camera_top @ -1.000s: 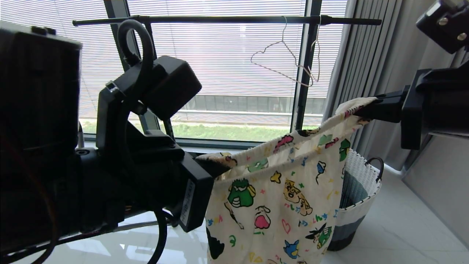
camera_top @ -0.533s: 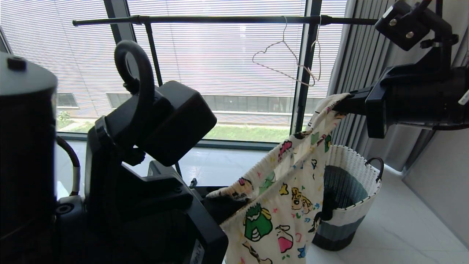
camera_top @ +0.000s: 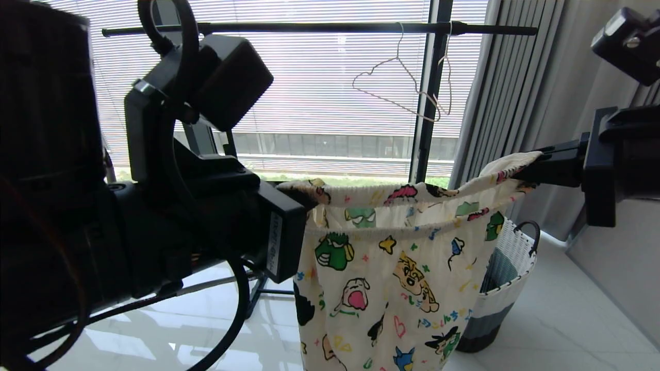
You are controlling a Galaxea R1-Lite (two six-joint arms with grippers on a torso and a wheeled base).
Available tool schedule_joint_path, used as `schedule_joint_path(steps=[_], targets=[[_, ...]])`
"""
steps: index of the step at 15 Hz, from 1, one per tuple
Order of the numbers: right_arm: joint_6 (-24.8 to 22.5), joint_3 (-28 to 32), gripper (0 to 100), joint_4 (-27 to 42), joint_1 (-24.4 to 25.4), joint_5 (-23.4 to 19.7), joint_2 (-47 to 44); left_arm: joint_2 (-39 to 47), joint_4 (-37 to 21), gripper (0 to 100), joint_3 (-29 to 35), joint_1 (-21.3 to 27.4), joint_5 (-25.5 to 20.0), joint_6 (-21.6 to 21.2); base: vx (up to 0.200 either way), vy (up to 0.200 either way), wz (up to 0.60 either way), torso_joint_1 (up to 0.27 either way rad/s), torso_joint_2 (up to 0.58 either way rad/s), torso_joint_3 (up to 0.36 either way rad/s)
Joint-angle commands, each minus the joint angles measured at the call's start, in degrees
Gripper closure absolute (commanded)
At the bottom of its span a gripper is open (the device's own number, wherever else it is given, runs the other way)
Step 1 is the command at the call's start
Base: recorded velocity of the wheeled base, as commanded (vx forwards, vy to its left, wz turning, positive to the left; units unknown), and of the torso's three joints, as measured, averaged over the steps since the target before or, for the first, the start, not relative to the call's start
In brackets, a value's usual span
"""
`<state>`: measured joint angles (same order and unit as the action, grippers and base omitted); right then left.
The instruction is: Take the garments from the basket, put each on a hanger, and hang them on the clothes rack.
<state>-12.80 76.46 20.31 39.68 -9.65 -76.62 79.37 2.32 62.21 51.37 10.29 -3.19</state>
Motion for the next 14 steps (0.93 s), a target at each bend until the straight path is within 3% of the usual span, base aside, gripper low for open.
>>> schedule_joint_path(steps=[1,8,9,12,14], targets=[[0.0,-0.4,100,0.3,0.1,0.0,3.2,2.7,0.6,100,3.0,-2.7,-0.7,-0.3,0.0,0.0,0.0,0.0,0.0,0.0],[-0.2,-0.5,100,1.1,0.8,0.2,3.1,3.4,0.6,100,4.1,-2.7,-1.1,-0.4,0.0,0.0,0.0,0.0,0.0,0.0],[-0.2,-0.6,0,1.3,1.1,0.2,3.1,3.4,0.6,100,4.1,-2.7,-1.1,-0.5,0.0,0.0,0.0,0.0,0.0,0.0],[-0.2,-2.8,0,2.6,2.9,0.1,4.9,4.4,0.6,100,3.9,-3.6,-0.2,-0.8,0.0,0.0,0.0,0.0,0.0,0.0],[-0.1,-6.2,0,2.6,3.9,0.1,7.4,5.5,0.6,100,3.9,-4.1,3.4,-0.8,0.0,0.0,0.0,0.0,0.0,0.0]])
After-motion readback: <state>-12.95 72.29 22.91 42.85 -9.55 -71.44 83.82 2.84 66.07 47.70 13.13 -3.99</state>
